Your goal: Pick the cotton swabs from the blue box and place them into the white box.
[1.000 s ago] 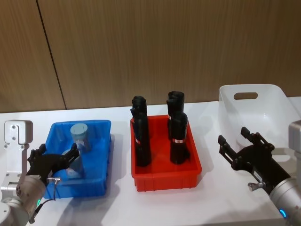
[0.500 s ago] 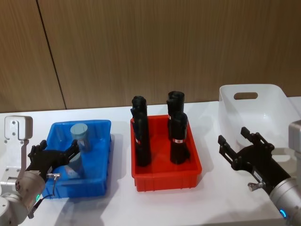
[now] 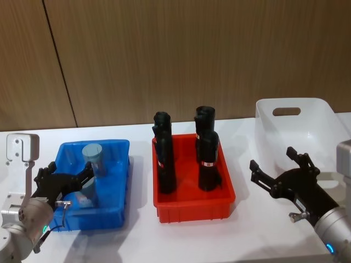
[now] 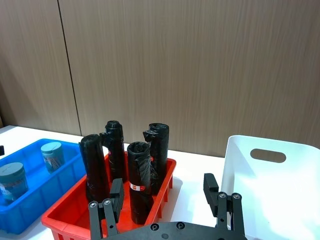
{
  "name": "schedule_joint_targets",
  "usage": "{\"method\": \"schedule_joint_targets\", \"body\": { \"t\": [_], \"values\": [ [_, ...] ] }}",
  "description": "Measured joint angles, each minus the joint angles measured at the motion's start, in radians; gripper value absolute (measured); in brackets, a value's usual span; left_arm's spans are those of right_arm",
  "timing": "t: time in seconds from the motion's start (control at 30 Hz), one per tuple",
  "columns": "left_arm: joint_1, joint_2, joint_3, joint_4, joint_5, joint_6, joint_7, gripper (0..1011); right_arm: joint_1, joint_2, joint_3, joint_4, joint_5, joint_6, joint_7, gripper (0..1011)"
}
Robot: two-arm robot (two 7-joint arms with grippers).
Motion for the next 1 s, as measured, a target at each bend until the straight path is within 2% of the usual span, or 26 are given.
{"method": "schedule_joint_targets", "body": {
  "t": [0.47,1.0],
  "values": [
    [-0.004,-0.009,-0.001,0.026,-0.012,0.014,-0.024,1004,0.000,0.000,0.000,0.000,0.000,0.000,0.000,1001],
    [-0.023,-0.023,-0.002,0.102,-0.017,0.017,-0.076,1004,0.000,0.000,0.000,0.000,0.000,0.000,0.000,1001]
  ]
}}
